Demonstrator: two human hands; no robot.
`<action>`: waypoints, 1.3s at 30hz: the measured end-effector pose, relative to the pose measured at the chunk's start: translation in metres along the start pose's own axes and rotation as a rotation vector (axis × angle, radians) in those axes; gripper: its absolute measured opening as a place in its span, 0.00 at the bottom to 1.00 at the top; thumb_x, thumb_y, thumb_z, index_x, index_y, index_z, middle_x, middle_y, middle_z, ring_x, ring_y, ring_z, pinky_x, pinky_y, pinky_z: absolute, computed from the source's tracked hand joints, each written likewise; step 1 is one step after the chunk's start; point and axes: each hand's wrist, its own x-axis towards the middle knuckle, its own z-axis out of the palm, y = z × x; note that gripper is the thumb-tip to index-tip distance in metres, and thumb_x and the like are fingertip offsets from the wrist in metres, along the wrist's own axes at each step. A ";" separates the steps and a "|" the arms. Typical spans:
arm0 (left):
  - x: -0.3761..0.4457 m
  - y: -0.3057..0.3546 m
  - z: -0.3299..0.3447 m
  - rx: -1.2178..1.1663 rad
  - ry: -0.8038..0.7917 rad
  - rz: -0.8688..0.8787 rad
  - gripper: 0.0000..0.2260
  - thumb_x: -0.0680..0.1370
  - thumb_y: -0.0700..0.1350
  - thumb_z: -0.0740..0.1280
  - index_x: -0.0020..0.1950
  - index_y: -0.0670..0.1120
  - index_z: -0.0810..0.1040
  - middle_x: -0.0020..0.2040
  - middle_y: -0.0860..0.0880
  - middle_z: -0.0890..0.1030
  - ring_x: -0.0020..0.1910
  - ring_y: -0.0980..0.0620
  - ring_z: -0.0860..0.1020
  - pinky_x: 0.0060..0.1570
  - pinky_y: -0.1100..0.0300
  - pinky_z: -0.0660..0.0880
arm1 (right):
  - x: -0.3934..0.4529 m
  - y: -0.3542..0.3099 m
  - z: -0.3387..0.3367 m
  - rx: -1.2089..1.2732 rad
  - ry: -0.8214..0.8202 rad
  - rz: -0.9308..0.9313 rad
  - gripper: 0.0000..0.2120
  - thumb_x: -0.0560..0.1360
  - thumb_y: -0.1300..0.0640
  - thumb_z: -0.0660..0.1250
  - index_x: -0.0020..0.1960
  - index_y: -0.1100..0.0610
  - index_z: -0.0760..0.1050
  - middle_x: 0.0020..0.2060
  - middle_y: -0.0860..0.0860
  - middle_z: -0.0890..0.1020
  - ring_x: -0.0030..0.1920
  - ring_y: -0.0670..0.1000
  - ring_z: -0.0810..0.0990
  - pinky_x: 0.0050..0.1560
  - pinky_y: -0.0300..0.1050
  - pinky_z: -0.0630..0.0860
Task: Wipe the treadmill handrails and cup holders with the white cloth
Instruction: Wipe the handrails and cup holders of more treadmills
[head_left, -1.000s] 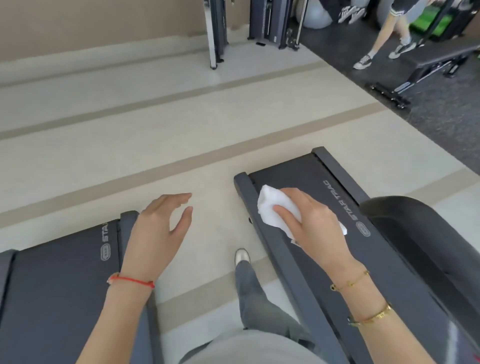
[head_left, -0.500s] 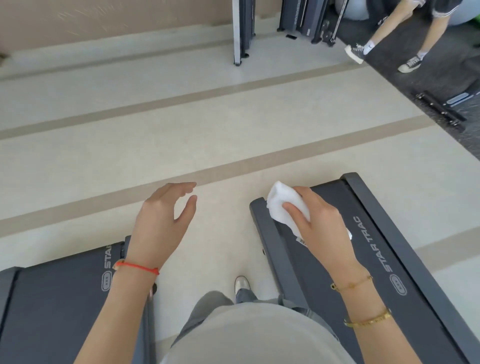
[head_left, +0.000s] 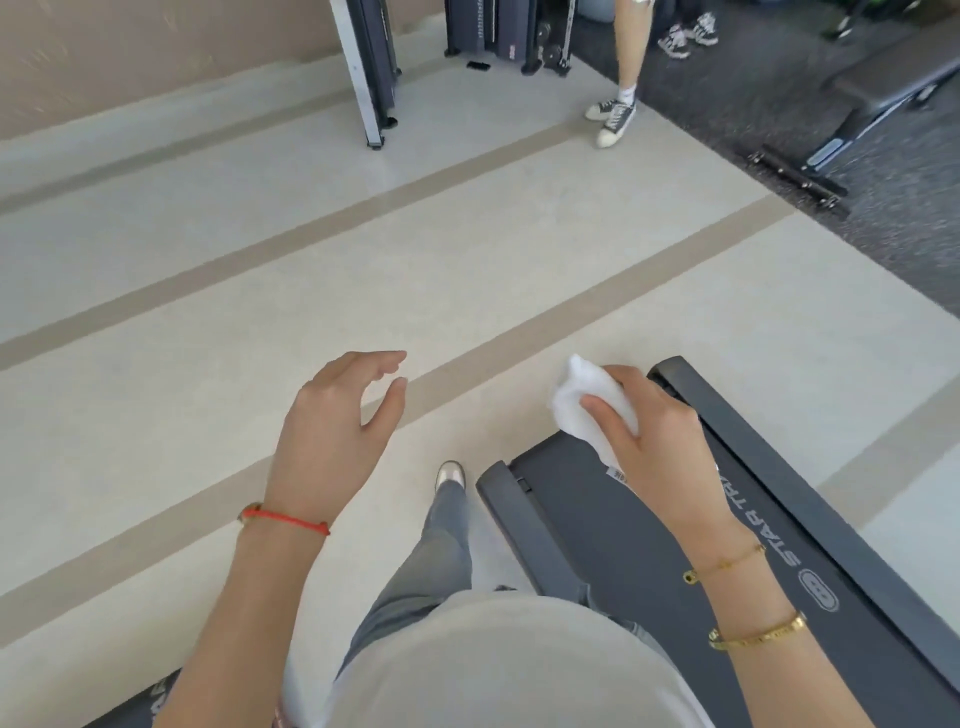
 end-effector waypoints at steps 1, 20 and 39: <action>0.026 -0.006 0.003 -0.005 -0.014 0.027 0.10 0.79 0.43 0.67 0.60 0.47 0.80 0.53 0.52 0.82 0.53 0.52 0.80 0.56 0.53 0.76 | 0.019 0.002 0.005 -0.004 0.017 0.023 0.11 0.79 0.47 0.61 0.60 0.48 0.73 0.38 0.41 0.76 0.35 0.46 0.77 0.34 0.47 0.76; 0.402 0.027 0.126 -0.164 -0.432 0.589 0.10 0.79 0.43 0.67 0.59 0.46 0.80 0.52 0.52 0.82 0.53 0.52 0.80 0.56 0.52 0.76 | 0.224 0.036 0.003 -0.115 0.413 0.531 0.09 0.79 0.49 0.63 0.56 0.50 0.73 0.38 0.39 0.73 0.35 0.45 0.71 0.32 0.37 0.63; 0.615 0.302 0.393 -0.316 -0.642 1.000 0.10 0.79 0.44 0.66 0.59 0.47 0.80 0.53 0.53 0.82 0.54 0.54 0.79 0.57 0.57 0.75 | 0.366 0.261 -0.149 -0.204 0.718 0.870 0.07 0.79 0.47 0.62 0.57 0.45 0.72 0.38 0.39 0.75 0.38 0.45 0.74 0.32 0.37 0.69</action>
